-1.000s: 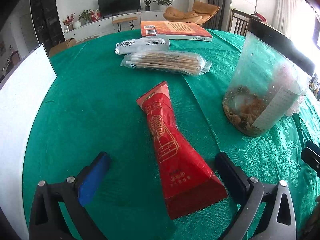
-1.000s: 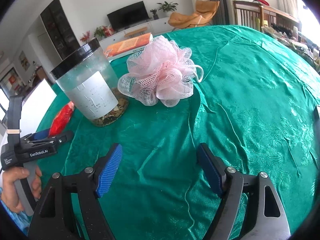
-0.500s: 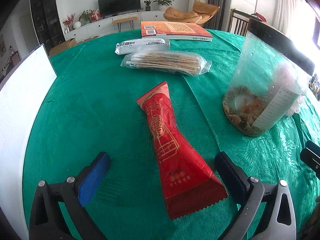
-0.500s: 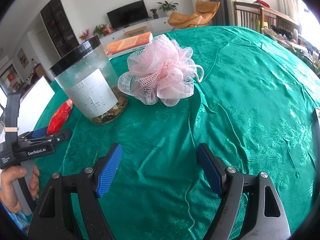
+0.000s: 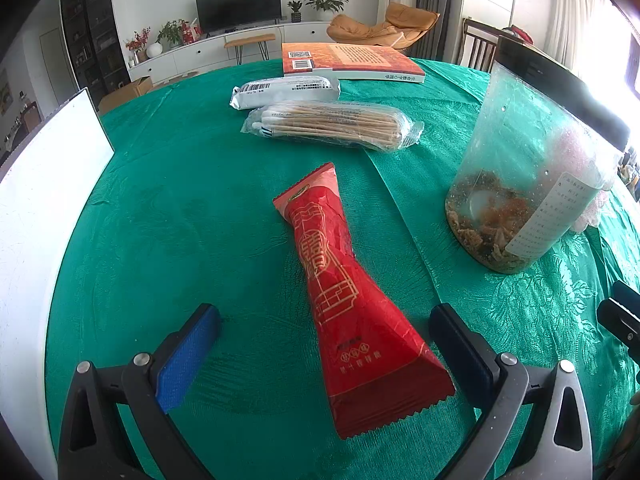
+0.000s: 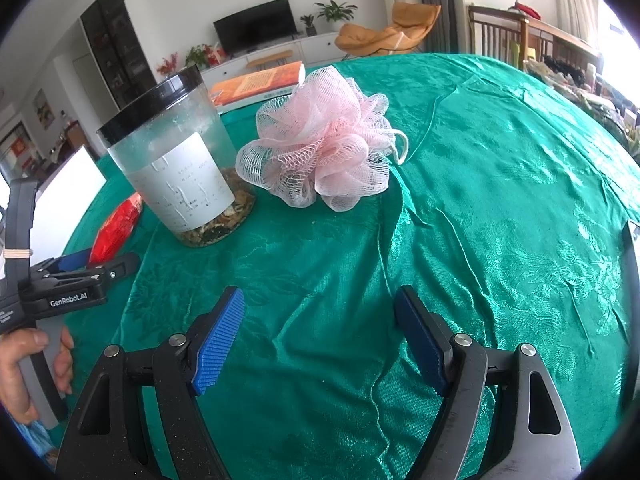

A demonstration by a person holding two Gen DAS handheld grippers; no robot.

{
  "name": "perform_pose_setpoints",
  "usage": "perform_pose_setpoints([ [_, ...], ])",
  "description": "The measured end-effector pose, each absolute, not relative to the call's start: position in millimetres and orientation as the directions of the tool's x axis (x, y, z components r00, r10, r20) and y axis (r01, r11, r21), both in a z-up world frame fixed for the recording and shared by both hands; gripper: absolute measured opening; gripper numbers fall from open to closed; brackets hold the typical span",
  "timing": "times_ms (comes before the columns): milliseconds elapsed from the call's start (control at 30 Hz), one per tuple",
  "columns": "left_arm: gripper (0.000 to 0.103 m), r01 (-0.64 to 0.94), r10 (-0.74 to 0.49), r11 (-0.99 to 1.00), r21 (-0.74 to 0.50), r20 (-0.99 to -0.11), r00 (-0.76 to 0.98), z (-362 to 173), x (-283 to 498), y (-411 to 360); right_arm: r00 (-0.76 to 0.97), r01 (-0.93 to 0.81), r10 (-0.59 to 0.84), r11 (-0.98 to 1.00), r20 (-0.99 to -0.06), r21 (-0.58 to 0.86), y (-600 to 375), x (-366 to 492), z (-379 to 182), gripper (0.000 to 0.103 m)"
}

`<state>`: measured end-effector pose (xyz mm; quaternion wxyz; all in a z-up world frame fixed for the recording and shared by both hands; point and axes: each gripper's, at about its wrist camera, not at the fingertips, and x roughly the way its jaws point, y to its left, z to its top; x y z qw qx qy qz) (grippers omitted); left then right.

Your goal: Organize soft objects

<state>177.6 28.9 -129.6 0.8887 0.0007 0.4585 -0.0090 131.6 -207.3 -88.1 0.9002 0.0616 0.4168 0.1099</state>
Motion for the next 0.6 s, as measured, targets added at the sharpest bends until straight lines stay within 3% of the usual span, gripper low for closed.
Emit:
perform_pose_setpoints([
  [600, 0.103, 0.017, -0.016, 1.0, -0.008, -0.815, 0.58, -129.0, 176.2, 29.5, 0.617, -0.166, 0.234, 0.972, -0.751, 0.167, -200.9, 133.3, -89.4, 0.085],
])
